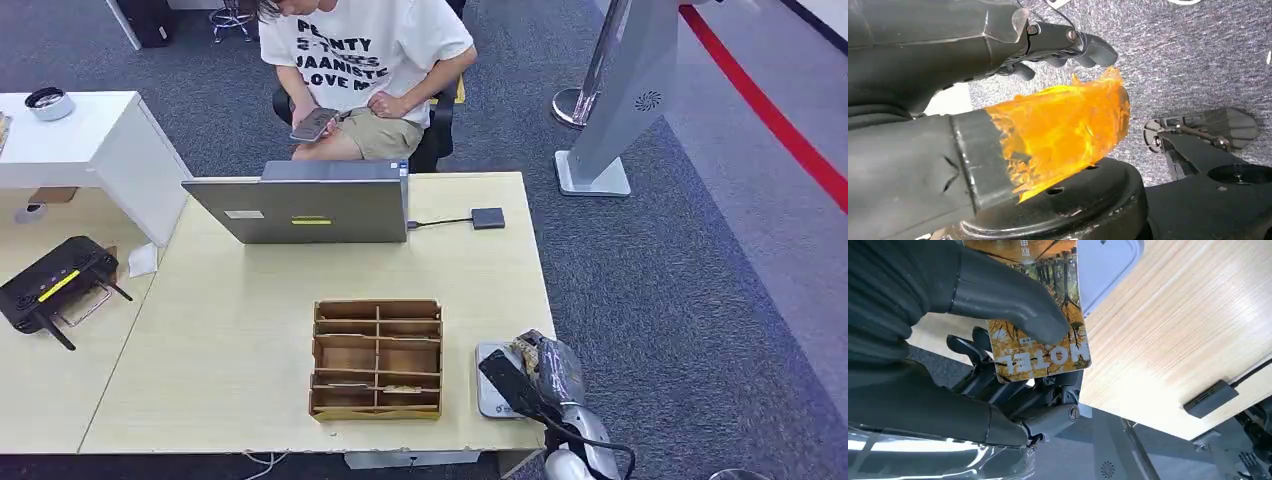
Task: Pass the card to the sensor for recognition and then transmit it.
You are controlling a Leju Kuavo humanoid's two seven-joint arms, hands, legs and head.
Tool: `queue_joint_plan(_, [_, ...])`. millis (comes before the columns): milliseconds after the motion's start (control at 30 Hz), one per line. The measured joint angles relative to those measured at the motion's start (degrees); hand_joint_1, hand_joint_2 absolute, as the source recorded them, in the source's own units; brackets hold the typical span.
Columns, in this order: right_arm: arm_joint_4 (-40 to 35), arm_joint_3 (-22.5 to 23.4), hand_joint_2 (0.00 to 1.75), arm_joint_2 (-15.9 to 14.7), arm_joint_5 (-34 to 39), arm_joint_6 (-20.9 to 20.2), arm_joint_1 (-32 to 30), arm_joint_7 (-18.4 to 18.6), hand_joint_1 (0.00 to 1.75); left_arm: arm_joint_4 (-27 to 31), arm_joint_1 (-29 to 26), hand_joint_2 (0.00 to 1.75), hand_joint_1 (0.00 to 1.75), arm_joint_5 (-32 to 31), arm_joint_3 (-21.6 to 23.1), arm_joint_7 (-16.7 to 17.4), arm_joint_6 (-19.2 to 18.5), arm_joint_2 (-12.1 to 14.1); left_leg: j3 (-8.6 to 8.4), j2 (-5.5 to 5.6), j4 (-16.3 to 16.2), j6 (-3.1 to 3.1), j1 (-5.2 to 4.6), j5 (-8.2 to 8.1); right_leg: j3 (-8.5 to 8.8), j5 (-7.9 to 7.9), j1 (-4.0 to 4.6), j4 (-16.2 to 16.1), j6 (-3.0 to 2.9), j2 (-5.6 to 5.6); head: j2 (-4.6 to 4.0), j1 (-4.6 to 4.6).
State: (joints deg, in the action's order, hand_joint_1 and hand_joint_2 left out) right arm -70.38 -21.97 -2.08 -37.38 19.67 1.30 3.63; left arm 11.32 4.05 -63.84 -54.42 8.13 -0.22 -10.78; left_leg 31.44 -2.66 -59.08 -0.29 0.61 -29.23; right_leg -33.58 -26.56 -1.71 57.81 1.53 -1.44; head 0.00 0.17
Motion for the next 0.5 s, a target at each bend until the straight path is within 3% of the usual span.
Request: queue_joint_plan(500, [0.39, 0.00, 1.75, 0.00, -0.11, -0.15, 0.09, 0.04, 1.75, 0.00, 0.00, 0.00, 0.00, 0.00, -0.02, 0.00, -0.13, 0.17, -0.01, 0.00, 0.00, 0.00, 0.00, 0.00, 0.01, 0.00, 0.00, 0.00, 0.00, 0.00, 0.00, 0.00])
